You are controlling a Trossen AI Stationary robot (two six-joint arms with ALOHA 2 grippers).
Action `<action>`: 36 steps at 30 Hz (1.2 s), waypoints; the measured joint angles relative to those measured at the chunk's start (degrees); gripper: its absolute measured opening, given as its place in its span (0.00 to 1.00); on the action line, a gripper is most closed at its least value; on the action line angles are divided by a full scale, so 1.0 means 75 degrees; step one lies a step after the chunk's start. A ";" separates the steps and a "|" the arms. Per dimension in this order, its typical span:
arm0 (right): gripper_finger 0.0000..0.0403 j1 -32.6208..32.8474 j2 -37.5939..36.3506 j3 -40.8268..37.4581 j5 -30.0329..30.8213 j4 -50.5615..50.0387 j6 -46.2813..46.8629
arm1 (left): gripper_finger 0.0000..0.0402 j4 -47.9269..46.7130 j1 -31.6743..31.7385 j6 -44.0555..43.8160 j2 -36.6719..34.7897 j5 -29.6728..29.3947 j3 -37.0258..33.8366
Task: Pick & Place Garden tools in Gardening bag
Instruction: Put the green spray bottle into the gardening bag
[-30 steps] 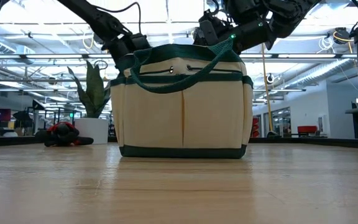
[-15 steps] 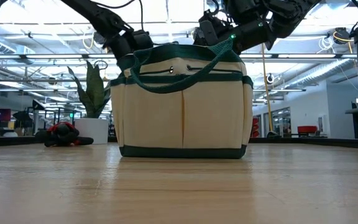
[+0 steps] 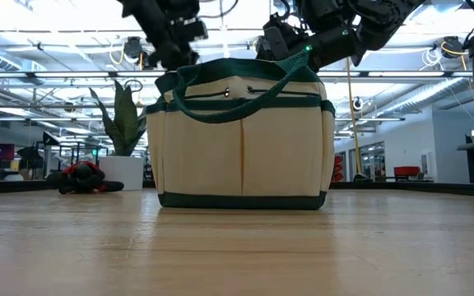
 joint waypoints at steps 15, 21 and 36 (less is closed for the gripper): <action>0.49 0.0370 -0.0146 -0.0008 0.0000 -0.1153 -0.0066 | 0.13 -0.0131 -0.1806 -0.0638 -0.0806 -0.0720 -0.0003; 0.49 0.0987 -0.0507 0.0022 -0.0004 -0.1513 -0.0199 | 0.15 -0.0152 -0.2398 -0.0856 -0.0797 -0.0996 -0.0003; 0.49 0.1909 -0.1093 0.0001 0.1793 -0.0231 -0.1585 | 0.14 0.0456 -0.3508 -0.1341 -0.0744 -0.1100 0.0000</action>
